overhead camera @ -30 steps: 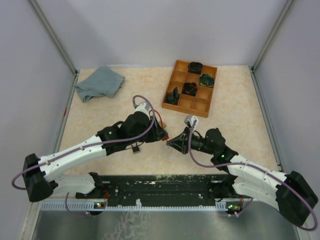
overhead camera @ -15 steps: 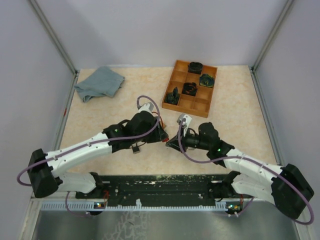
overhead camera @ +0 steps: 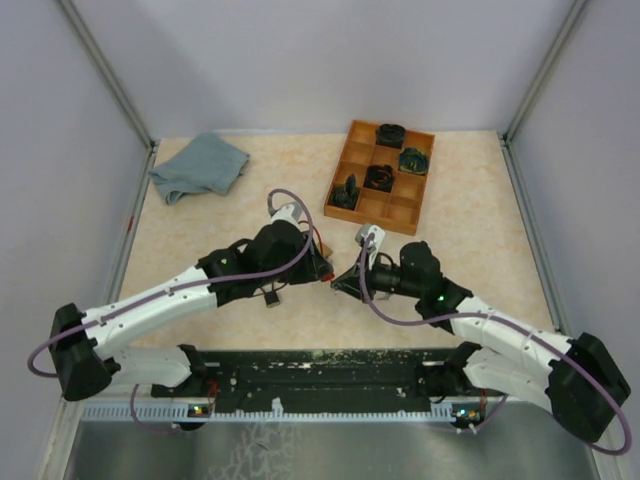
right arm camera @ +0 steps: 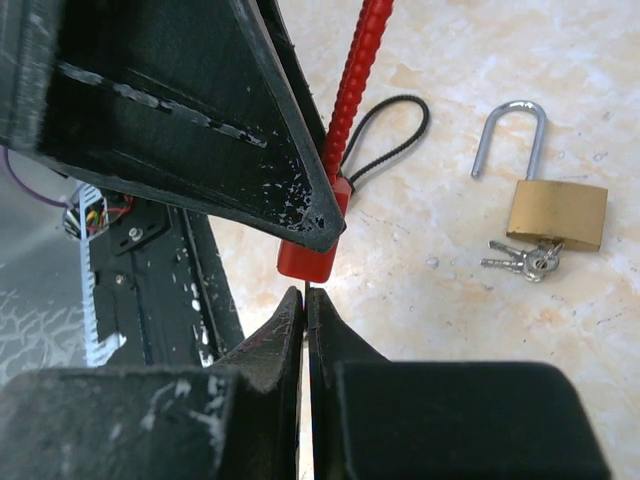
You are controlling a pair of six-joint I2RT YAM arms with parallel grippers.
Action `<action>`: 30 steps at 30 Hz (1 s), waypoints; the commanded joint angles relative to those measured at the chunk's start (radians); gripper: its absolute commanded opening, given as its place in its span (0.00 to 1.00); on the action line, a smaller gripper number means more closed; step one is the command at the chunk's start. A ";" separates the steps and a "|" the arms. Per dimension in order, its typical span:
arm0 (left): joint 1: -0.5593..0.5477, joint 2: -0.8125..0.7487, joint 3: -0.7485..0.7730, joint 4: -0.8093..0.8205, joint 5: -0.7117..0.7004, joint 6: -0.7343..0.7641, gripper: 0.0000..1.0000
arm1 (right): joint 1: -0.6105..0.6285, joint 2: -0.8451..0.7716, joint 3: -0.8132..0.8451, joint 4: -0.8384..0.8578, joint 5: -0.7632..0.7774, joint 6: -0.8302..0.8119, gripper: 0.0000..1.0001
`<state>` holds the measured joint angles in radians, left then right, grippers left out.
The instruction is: Unlock with the key
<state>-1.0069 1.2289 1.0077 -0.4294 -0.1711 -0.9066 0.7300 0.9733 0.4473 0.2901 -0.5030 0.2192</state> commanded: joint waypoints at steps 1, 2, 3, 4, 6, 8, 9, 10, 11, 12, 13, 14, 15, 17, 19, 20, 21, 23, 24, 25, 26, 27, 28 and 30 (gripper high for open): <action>0.005 -0.025 -0.032 -0.100 0.080 0.048 0.00 | -0.026 -0.054 0.115 0.192 0.027 0.004 0.00; 0.006 -0.028 -0.031 -0.099 0.078 0.055 0.00 | -0.026 -0.054 0.121 0.185 0.027 0.003 0.00; 0.008 -0.027 -0.028 -0.107 0.076 0.056 0.00 | -0.026 -0.054 0.126 0.180 0.027 0.003 0.00; 0.010 -0.025 -0.025 -0.114 0.073 0.055 0.00 | -0.026 -0.053 0.132 0.179 0.026 0.004 0.00; 0.013 -0.026 -0.025 -0.109 0.082 0.045 0.00 | -0.026 -0.039 0.130 0.201 0.022 0.011 0.00; 0.014 -0.035 -0.037 -0.069 0.104 0.014 0.00 | -0.026 -0.017 0.120 0.240 0.007 0.030 0.00; 0.014 -0.042 -0.047 -0.049 0.109 -0.005 0.00 | -0.026 -0.006 0.111 0.262 0.003 0.043 0.00; 0.015 -0.050 -0.058 -0.017 0.115 -0.026 0.00 | -0.025 0.002 0.100 0.289 0.004 0.054 0.00; 0.018 -0.054 -0.067 0.001 0.118 -0.044 0.00 | -0.025 0.007 0.085 0.319 0.012 0.064 0.00; 0.022 -0.055 -0.073 0.009 0.120 -0.060 0.00 | -0.024 0.009 0.067 0.351 0.025 0.072 0.00; 0.026 -0.054 -0.076 0.015 0.124 -0.074 0.00 | -0.022 0.011 0.053 0.382 0.040 0.076 0.00; 0.029 -0.053 -0.078 0.024 0.130 -0.081 0.00 | -0.020 0.013 0.042 0.402 0.049 0.078 0.00; 0.032 -0.052 -0.083 0.035 0.140 -0.089 0.00 | -0.019 0.014 0.037 0.420 0.060 0.076 0.00; 0.038 -0.047 -0.093 0.049 0.162 -0.114 0.00 | -0.007 0.014 0.038 0.410 0.085 0.037 0.00; 0.044 -0.044 -0.106 0.078 0.186 -0.124 0.00 | 0.013 0.022 0.046 0.392 0.107 -0.014 0.00; 0.046 -0.043 -0.108 0.080 0.194 -0.139 0.00 | 0.017 0.030 0.047 0.392 0.110 -0.034 0.00; 0.048 -0.044 -0.113 0.091 0.208 -0.147 0.00 | 0.021 0.041 0.045 0.404 0.108 -0.045 0.00; 0.058 -0.053 -0.126 0.114 0.235 -0.176 0.00 | 0.028 0.064 0.029 0.457 0.107 -0.054 0.00; 0.061 -0.060 -0.135 0.125 0.233 -0.190 0.00 | 0.032 0.074 0.019 0.482 0.112 -0.057 0.00; 0.062 -0.067 -0.144 0.139 0.227 -0.202 0.00 | 0.038 0.081 0.012 0.500 0.121 -0.057 0.00; 0.065 -0.071 -0.148 0.145 0.222 -0.214 0.00 | 0.044 0.086 0.007 0.515 0.131 -0.056 0.00; 0.068 -0.074 -0.152 0.145 0.217 -0.223 0.00 | 0.053 0.087 0.004 0.530 0.141 -0.055 0.00; 0.069 -0.076 -0.157 0.148 0.214 -0.235 0.00 | 0.064 0.084 -0.004 0.556 0.152 -0.056 0.00; 0.071 -0.083 -0.177 0.183 0.219 -0.262 0.00 | 0.083 0.083 -0.018 0.614 0.174 -0.061 0.00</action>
<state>-0.9070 1.1625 0.8612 -0.3172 -0.1139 -1.0790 0.7776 1.0702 0.3988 0.5411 -0.4095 0.1928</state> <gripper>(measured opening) 0.440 0.006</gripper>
